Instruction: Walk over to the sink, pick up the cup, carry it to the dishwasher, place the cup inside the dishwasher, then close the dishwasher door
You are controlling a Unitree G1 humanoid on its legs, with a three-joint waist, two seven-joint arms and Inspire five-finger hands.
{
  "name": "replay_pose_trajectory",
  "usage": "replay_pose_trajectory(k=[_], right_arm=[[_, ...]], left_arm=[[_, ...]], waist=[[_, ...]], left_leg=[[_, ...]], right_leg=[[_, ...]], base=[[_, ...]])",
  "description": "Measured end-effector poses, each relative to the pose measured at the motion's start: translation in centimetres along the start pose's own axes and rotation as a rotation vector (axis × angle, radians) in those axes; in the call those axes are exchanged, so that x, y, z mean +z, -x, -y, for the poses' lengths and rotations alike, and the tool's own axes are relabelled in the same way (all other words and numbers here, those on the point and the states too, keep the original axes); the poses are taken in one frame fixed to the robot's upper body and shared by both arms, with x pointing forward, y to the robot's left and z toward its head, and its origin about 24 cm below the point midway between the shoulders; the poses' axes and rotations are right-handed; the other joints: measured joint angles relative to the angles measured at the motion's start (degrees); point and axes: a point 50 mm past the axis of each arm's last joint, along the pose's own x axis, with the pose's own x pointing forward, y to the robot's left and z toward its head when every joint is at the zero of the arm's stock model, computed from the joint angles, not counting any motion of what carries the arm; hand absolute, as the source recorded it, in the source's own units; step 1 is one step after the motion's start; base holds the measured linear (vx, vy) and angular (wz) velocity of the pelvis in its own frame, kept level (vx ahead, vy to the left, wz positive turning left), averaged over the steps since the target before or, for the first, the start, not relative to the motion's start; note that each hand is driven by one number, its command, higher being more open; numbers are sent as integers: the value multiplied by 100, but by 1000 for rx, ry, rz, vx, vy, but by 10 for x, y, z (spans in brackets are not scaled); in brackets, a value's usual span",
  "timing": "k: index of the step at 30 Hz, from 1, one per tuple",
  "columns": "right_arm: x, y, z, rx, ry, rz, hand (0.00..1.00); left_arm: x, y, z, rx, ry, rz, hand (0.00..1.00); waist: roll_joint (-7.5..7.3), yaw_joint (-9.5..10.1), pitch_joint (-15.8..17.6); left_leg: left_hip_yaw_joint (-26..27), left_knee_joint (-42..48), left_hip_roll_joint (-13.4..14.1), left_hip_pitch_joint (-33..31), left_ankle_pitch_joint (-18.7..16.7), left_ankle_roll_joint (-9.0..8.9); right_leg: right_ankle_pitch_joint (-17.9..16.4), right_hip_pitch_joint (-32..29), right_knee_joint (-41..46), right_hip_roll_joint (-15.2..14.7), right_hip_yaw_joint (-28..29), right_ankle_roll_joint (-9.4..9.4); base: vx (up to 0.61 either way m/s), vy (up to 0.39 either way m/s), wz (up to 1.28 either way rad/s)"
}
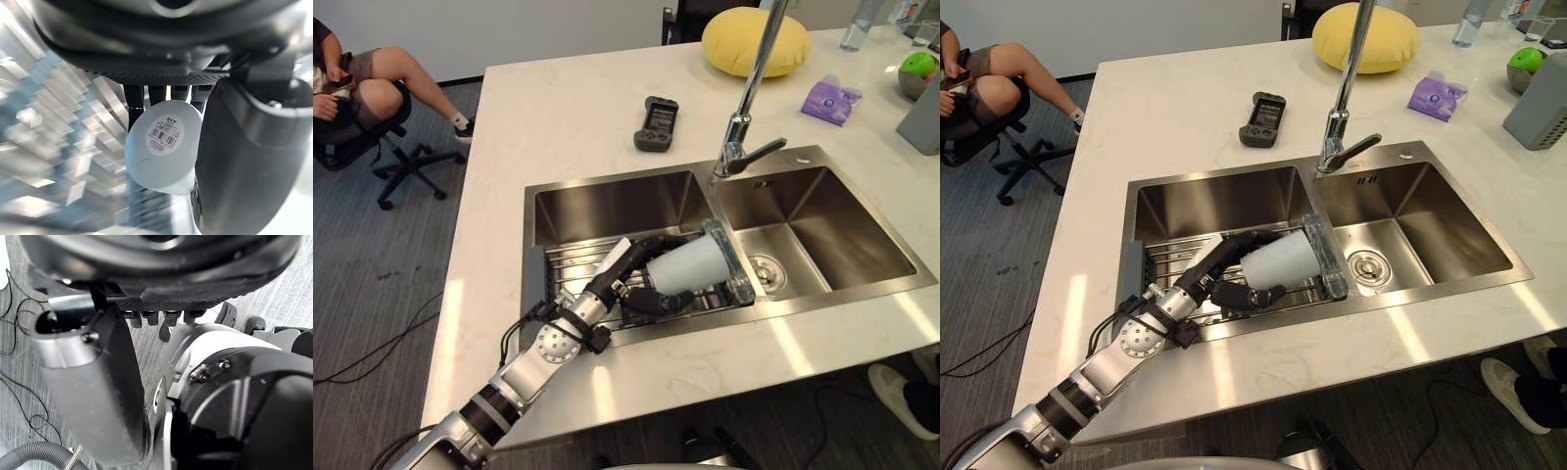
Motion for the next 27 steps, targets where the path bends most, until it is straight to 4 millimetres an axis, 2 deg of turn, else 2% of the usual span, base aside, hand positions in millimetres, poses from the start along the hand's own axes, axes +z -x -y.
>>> replay_pose_trajectory(k=[2, 5, 7, 10, 12, 14, 15, 17, 19, 21, 22, 24, 25, 26, 27], right_arm=[[0, 1, 3, -11, -19, 8, 100], [4, 2, 6, -22, -25, 37, 100], [8, 3, 9, -31, -22, 56, 100], [5, 7, 20, -67, -19, 52, 100], [0, 8, 22, -70, -15, 39, 100], [-2, 8, 21, -63, -18, 29, 100], [-3, 6, 15, -44, -20, 15, 100], [0, 4, 9, -16, 7, 14, 100], [16, -1, -4, 32, 67, 33, 100], [30, -3, -9, 48, 85, 57, 100], [39, -3, -10, 47, 97, 73, 100], [39, -2, -7, 35, 95, 89, 100], [38, -1, -4, 22, 90, 82, 100], [37, -1, 1, 3, 87, 63, 100], [36, 0, 4, -7, 83, 55, 100]], left_arm=[[20, 0, -29, 144, 110, 125, 0], [35, 7, -64, 329, 274, 266, 0], [36, 15, -76, 418, 342, 315, 0], [35, 30, -85, 545, 409, 372, 0], [35, 45, -97, 634, 406, 391, 0], [35, 52, -105, 706, 428, 407, 0], [36, 60, -114, 768, 439, 426, 0], [35, 74, -127, 873, 457, 440, 0], [33, 103, -145, 1034, 471, 462, 0], [33, 115, -150, 1081, 463, 469, 0], [32, 123, -152, 1106, 445, 464, 0], [33, 135, -156, 1137, 417, 464, 0], [34, 142, -159, 1160, 402, 474, 0], [37, 146, -162, 1163, 398, 492, 0], [38, 147, -163, 1161, 389, 496, 0]], waist=[[3, 138, -2], [2, 263, -2], [3, 347, -6], [-87, 537, -50], [-185, 674, -72], [-219, 729, -74], [-309, 841, -40], [-366, 1019, -14], [-347, 1213, -3], [-178, 1349, 88], [-71, 1414, 128], [-17, 1483, 151], [-1, 1556, 140], [-6, 1582, 138], [-16, 1580, 133]], left_leg=[[-41, 4, 1, -3, 27, 3], [-137, 4, -1, -19, 76, 8], [-212, 1, -31, -45, 44, -17], [-448, 19, -187, -96, -1, 37], [-626, 182, -248, -192, -33, 37], [-863, 772, -282, -531, -180, 72], [-1061, 1509, -268, -919, -381, 73], [-1152, 1991, -258, -1108, -466, 39], [-1371, 2158, -257, -1191, -471, 29], [-1427, 2098, -162, -1202, -465, -29], [-1378, 1922, -96, -1210, -374, -225], [-1209, 1487, -62, -1232, -60, -373], [-686, 1403, 80, -1308, -84, -349], [-90, 1612, 226, -1438, -217, -171], [190, 1756, 289, -1489, -273, -84]], right_leg=[[-2, 6, 34, -5, -44, 3], [-13, 5, 122, -18, -149, 12], [-169, -52, 312, -66, -196, 14], [-851, -406, 1295, -330, -355, 105], [-1062, -554, 1842, -494, -382, 122], [-1070, -569, 2012, -511, -314, 103], [-1094, -427, 1905, -478, -293, 58], [-1105, -152, 1569, -389, -185, 42], [-1093, 237, 1049, -252, -137, 29], [-1067, 331, 1010, -124, -371, -11], [-1077, 341, 1049, -55, -565, -54], [-1127, 283, 1178, -117, -907, -173], [-1134, 184, 1245, -155, -1064, -208], [-1134, 124, 1316, -269, -1297, -208], [-1133, 103, 1360, -362, -1437, -207]], base=[[-55, -34, 11], [-69, -36, 16], [-78, -28, 23], [-32, -10, 39], [54, -34, 46], [104, -29, 88], [93, -21, 99], [35, -41, 57], [35, -81, 54], [-48, -100, 68], [-125, -77, 105], [-154, -52, 97], [-159, -24, 79], [-138, -3, 84], [-83, 63, 105]])
